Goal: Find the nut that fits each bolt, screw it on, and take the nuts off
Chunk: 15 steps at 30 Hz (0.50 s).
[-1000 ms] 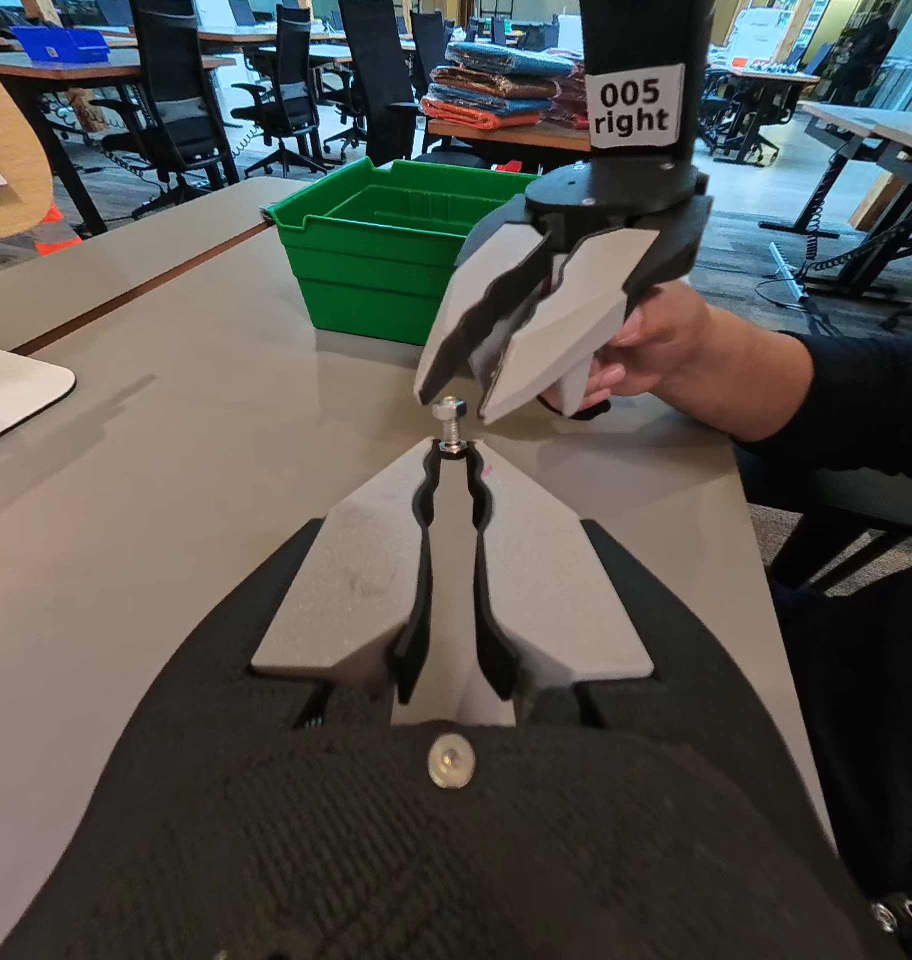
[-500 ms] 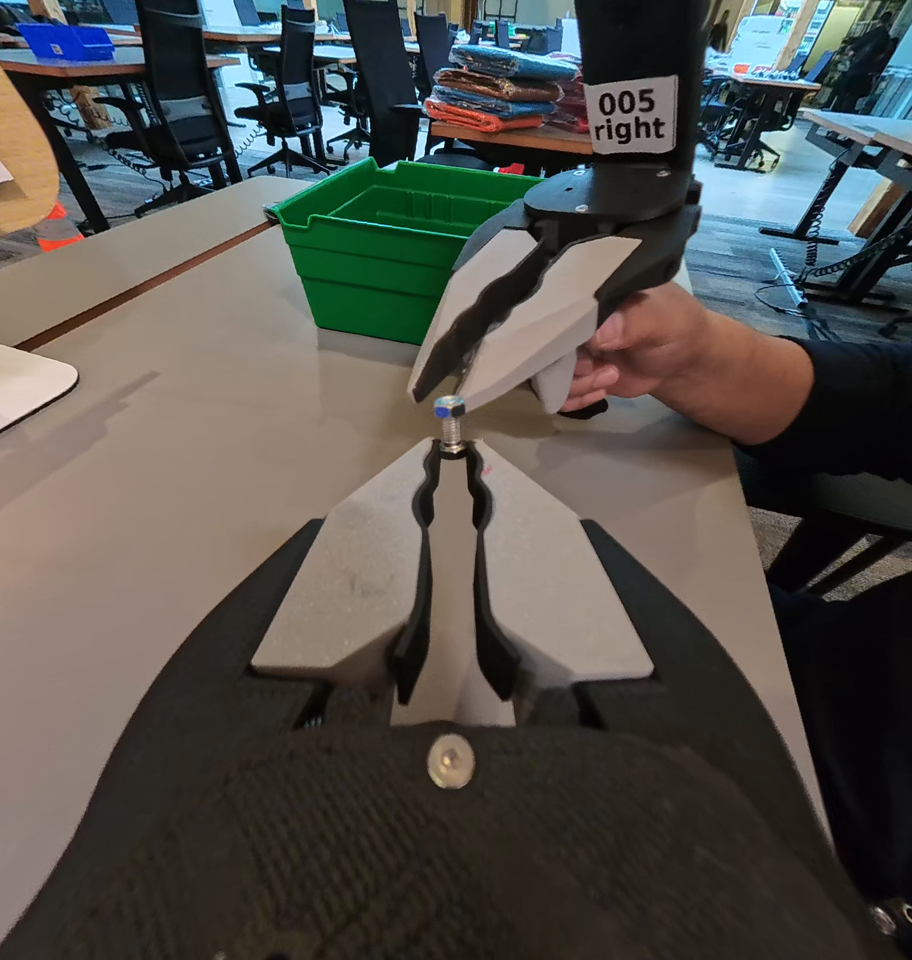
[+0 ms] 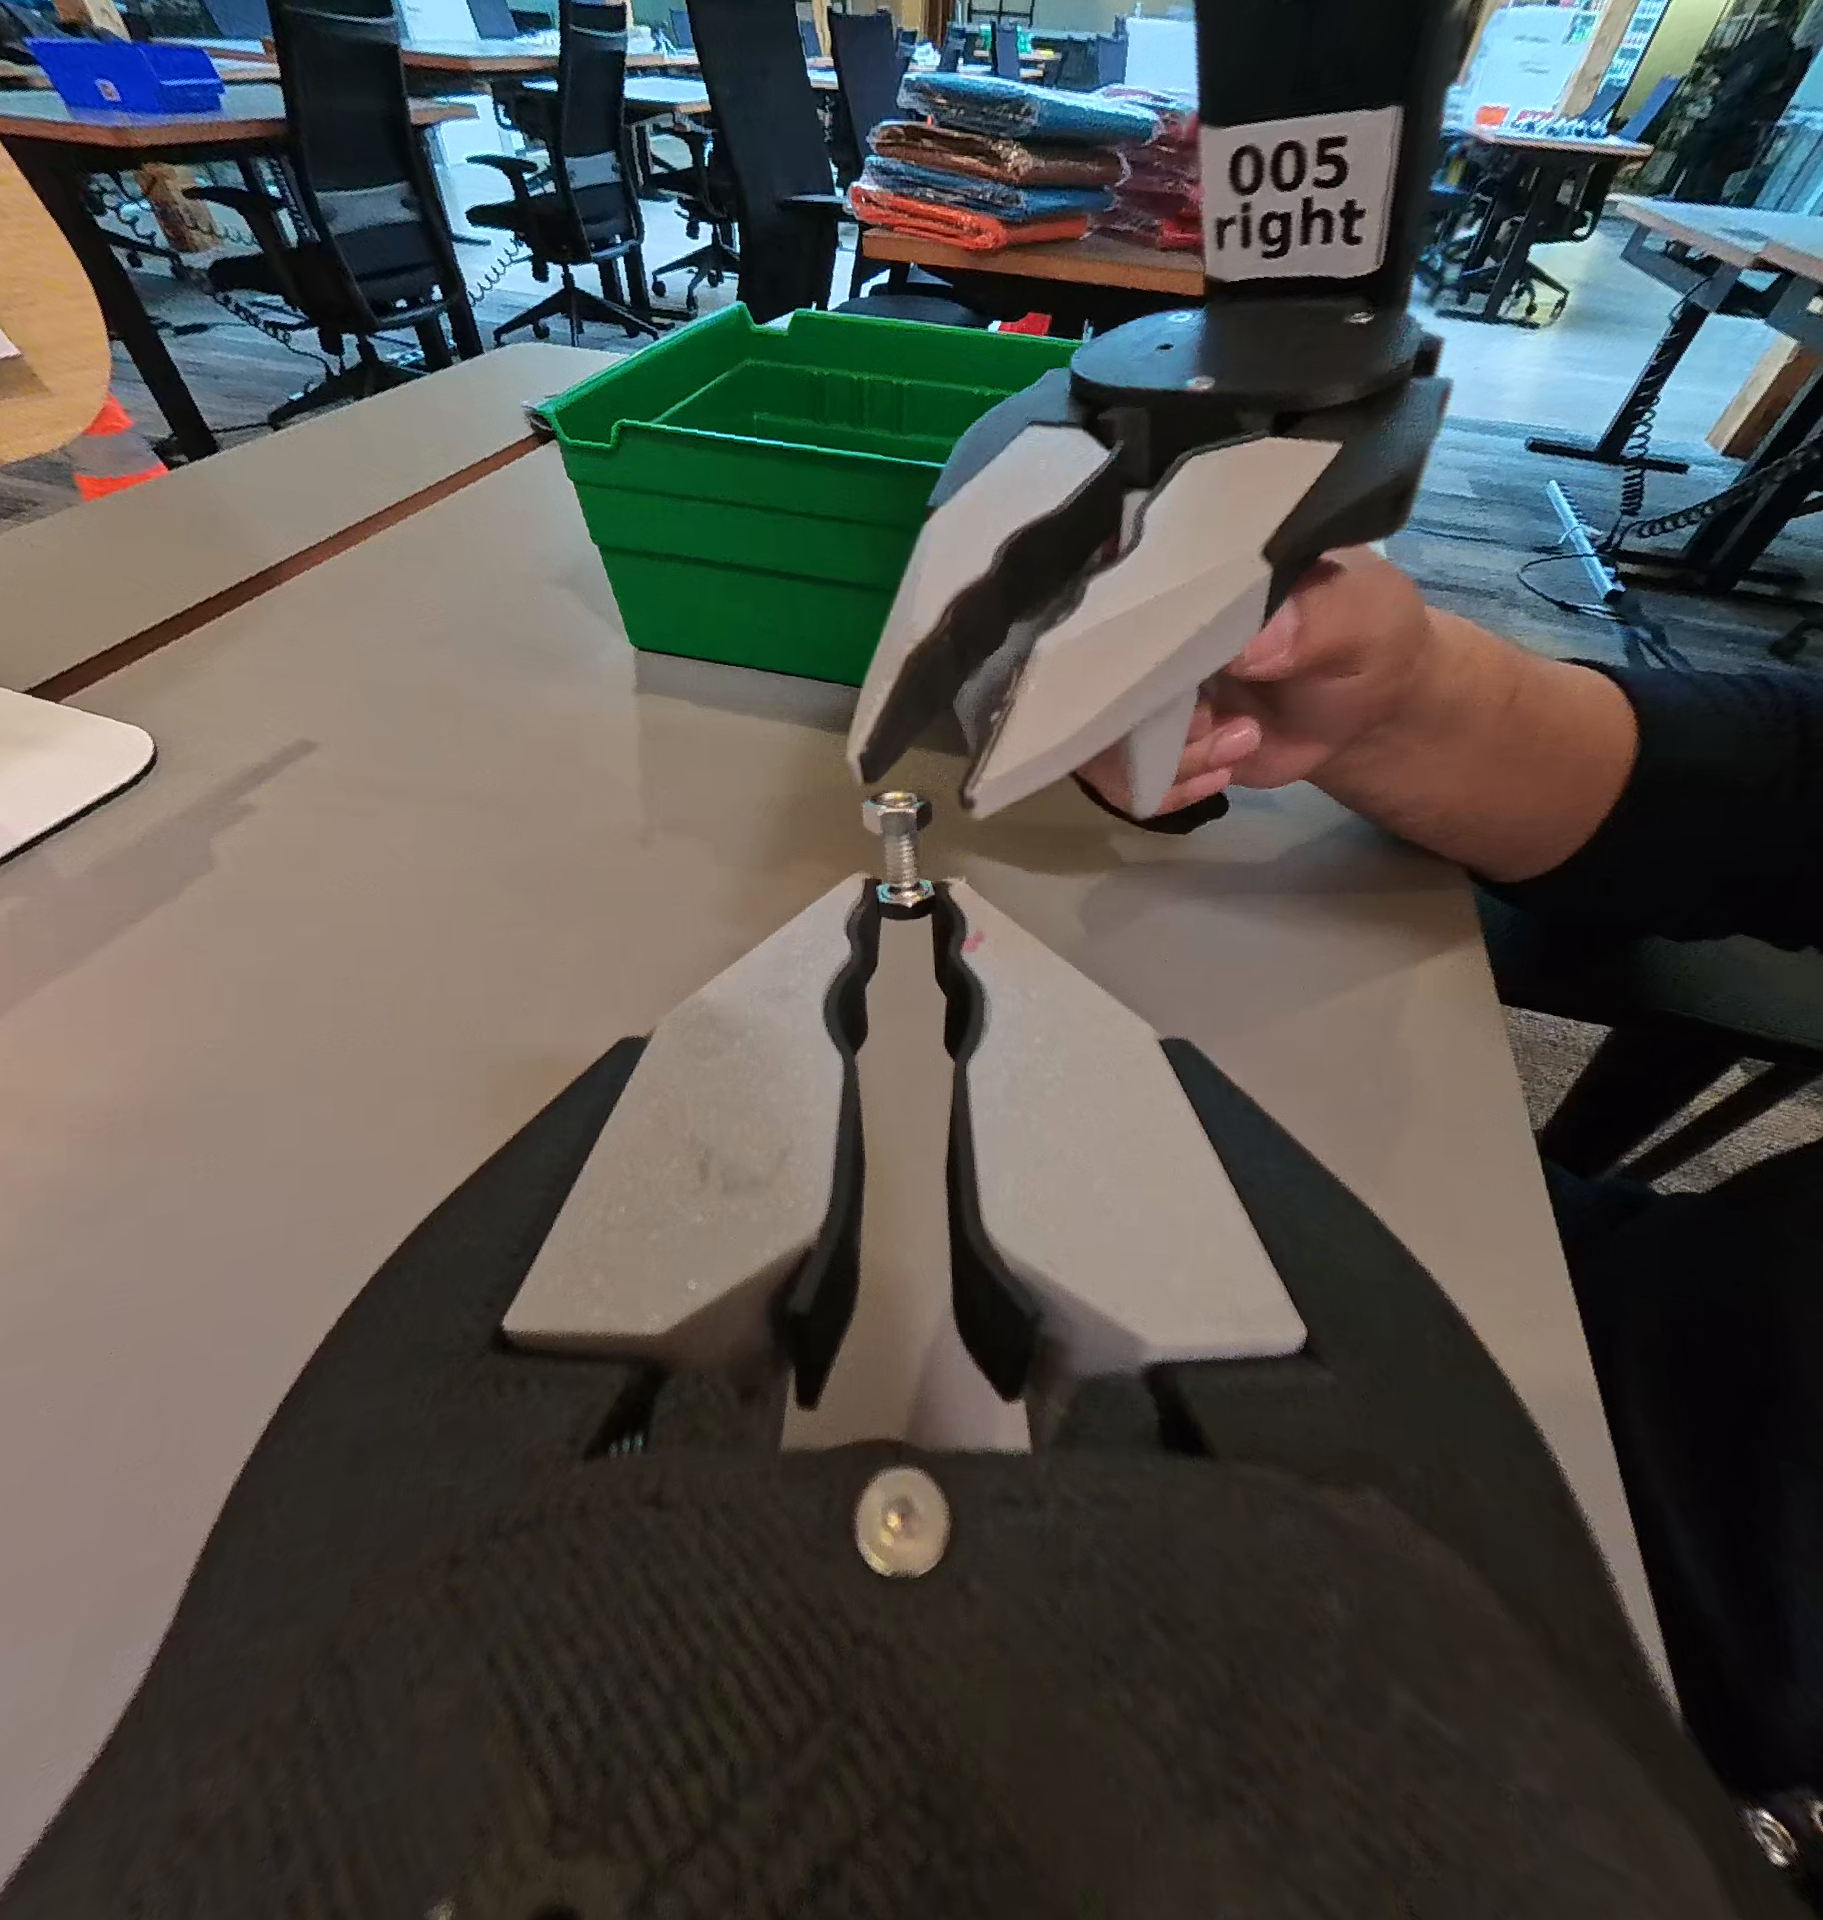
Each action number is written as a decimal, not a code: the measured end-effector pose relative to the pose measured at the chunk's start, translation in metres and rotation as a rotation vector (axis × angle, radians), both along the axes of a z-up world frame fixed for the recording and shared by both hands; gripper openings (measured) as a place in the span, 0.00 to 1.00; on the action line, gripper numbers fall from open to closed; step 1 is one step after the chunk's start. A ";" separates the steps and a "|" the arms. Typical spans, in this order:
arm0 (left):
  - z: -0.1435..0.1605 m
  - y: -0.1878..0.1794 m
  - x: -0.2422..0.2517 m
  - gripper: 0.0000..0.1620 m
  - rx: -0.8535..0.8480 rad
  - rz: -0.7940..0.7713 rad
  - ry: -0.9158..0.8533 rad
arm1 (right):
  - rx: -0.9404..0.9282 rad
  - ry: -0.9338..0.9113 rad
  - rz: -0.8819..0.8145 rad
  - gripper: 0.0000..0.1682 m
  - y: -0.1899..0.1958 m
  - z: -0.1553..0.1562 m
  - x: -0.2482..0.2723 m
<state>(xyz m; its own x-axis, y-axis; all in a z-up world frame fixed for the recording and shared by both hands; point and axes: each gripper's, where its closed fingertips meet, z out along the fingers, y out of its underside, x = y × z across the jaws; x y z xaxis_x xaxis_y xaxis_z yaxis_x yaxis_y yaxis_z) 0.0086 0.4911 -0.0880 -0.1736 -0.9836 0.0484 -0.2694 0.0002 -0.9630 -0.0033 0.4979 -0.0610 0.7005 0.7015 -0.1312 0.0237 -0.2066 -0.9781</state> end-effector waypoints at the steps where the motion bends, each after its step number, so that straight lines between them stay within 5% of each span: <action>1: 0.000 0.000 0.000 0.05 0.001 0.000 0.002 | -0.010 -0.031 -0.019 0.09 0.003 -0.005 0.001; 15: 0.002 0.004 -0.001 0.05 -0.005 0.018 -0.009 | -0.050 -0.039 -0.081 0.06 0.010 -0.012 0.012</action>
<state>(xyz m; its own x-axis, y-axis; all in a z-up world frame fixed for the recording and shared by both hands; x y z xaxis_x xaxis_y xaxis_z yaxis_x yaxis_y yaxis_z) 0.0076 0.4951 -0.0860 -0.1560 -0.9864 0.0516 -0.2611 -0.0092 -0.9653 0.0086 0.5078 -0.0733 0.7602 0.6353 -0.1360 0.0431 -0.2582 -0.9651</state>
